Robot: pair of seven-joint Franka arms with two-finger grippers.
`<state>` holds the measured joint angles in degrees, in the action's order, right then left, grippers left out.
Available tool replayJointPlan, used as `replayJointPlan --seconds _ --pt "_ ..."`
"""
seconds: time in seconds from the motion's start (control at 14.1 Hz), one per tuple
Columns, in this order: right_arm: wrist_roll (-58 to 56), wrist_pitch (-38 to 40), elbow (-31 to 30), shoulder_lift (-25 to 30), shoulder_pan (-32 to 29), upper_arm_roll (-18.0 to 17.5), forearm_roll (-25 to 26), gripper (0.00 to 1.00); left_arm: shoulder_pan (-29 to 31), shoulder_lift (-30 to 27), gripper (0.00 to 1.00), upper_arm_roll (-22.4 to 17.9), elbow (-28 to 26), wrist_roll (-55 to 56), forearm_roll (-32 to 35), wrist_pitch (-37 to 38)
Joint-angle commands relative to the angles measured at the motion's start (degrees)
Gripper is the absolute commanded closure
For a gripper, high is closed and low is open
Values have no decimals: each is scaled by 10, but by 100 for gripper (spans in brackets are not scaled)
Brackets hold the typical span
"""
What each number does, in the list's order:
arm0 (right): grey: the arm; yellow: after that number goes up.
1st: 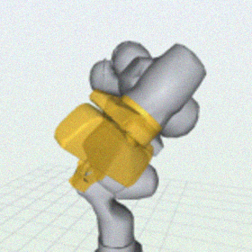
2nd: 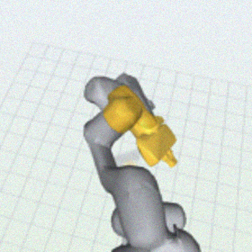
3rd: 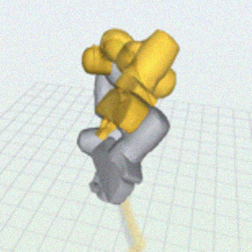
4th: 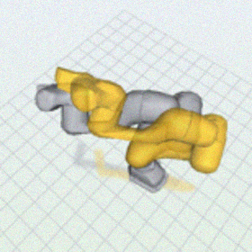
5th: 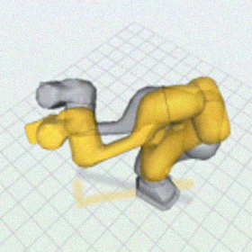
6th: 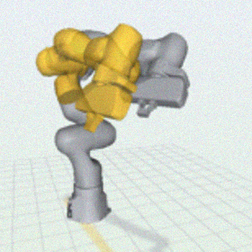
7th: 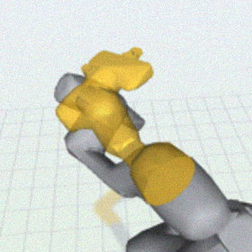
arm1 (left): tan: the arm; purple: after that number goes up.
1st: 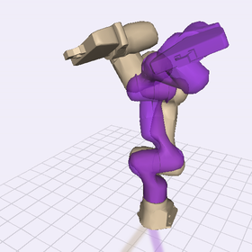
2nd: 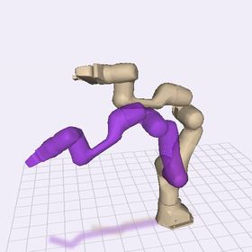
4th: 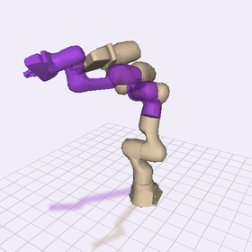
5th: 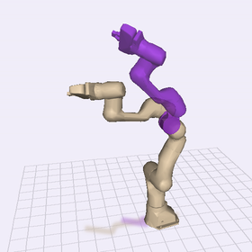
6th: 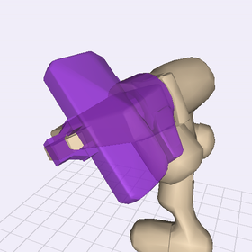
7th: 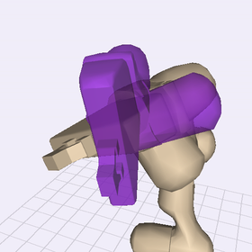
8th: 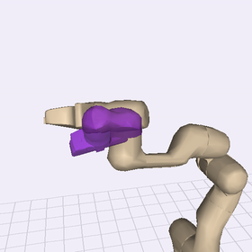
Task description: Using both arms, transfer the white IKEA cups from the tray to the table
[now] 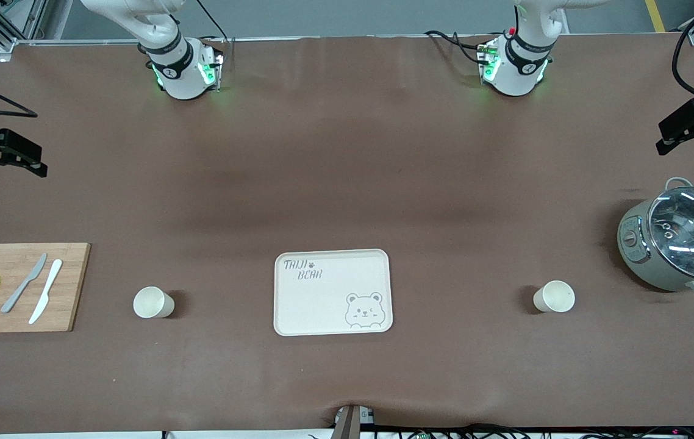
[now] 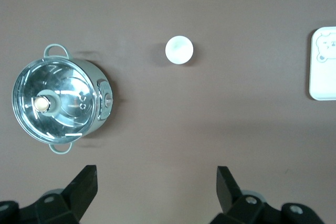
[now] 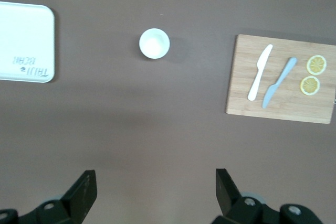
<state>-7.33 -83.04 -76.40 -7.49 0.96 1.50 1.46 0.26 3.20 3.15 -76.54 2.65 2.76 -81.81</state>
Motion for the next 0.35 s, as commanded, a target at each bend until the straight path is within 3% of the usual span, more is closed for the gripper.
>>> replayJointPlan --seconds 0.0,0.28 --pt "-2 -6 -3 -2 1 15 13 0 7 -7 0 2 -4 1 -19 10" --pt "-31 -12 -8 -4 -1 37 13 0 7 -5 0 0 -4 3 -19 11"
